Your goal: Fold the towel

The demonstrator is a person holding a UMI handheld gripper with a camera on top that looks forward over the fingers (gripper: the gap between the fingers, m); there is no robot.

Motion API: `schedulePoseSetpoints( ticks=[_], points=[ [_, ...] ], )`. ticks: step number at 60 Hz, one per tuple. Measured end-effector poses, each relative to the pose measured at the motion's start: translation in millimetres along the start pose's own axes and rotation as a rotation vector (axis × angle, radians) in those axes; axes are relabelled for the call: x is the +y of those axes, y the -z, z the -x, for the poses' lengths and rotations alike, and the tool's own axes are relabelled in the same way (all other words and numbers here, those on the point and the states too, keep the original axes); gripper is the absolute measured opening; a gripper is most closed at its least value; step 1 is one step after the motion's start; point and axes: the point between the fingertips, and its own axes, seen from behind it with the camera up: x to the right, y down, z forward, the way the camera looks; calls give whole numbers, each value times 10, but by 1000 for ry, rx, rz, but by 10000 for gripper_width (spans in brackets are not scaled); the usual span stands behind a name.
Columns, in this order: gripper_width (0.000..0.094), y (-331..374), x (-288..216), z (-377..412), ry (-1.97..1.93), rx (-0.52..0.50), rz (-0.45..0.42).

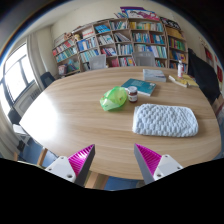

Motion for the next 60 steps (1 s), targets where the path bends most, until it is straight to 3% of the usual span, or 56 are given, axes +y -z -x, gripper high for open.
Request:
schedulePoseSetpoints(
  ticks=[10, 22, 28, 32, 35, 41, 45, 56, 60],
  points=[
    [818, -384, -323, -472, 36, 65, -30],
    [745, -1240, -550, -975, 97, 114, 5],
    [686, -1683, -432, -1158, 182, 120, 70],
    [619, -1876, -264, -1197, 188, 96, 124],
    [508, -1975, -125, -1273, 206, 95, 163],
    [317, -2051, -100, -1324, 226, 79, 151],
    [93, -2070, -133, -1345, 263, 68, 156],
    [36, -2008, -180, -1326, 230, -41, 173],
    [35, -1844, -416, -1337, 191, -72, 131]
  ],
)
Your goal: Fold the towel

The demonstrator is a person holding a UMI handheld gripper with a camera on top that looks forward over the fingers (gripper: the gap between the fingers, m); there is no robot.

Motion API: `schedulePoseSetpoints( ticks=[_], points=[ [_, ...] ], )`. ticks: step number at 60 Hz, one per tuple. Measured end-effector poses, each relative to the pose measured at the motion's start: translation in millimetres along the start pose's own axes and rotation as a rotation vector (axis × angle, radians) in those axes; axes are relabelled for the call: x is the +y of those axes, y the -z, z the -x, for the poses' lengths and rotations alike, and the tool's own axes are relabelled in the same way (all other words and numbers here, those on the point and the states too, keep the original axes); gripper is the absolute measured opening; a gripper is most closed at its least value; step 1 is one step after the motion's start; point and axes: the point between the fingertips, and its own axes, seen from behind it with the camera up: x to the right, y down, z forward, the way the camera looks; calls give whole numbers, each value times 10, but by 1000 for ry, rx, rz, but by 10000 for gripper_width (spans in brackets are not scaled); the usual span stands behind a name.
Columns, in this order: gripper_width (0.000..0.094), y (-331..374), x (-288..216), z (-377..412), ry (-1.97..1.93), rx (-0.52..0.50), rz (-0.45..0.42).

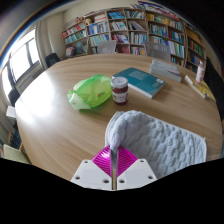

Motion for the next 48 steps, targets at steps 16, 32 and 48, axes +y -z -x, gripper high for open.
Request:
schedulePoseSetpoints(
  ticks=[16, 32, 48],
  points=[
    [36, 1175, -572, -969, -230, 26, -199],
    [37, 1130, 551, -2371, -412, 262, -36],
    [224, 1006, 792, -2586, -333, 366, 21]
  ],
)
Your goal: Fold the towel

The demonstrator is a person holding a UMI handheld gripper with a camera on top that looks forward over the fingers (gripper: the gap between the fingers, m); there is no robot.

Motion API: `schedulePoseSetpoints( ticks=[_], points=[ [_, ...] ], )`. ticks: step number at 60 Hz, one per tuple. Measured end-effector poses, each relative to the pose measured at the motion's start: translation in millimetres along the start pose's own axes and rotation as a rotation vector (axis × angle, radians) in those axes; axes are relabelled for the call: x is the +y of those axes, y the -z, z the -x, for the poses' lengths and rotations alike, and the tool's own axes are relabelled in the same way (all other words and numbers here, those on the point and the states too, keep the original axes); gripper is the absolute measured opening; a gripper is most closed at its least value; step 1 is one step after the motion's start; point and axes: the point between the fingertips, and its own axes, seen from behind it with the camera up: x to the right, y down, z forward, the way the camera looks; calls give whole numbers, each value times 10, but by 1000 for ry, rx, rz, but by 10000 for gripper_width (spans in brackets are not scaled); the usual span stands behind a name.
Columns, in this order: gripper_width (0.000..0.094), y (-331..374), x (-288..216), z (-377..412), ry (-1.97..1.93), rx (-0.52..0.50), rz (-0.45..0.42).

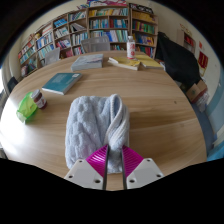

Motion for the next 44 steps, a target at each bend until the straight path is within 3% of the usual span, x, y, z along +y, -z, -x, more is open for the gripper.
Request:
schedulePoseSetpoints(
  ticks=[3, 4, 8, 28, 44],
  points=[
    [490, 116, -57, -95, -6, 41, -14],
    [642, 186, -99, -106, -7, 58, -25],
    [844, 468, -199, -167, -9, 99, -69],
    [838, 2056, -58, 386, -98, 29, -192],
    [843, 2645, 186, 564, -164, -9, -226]
  ],
)
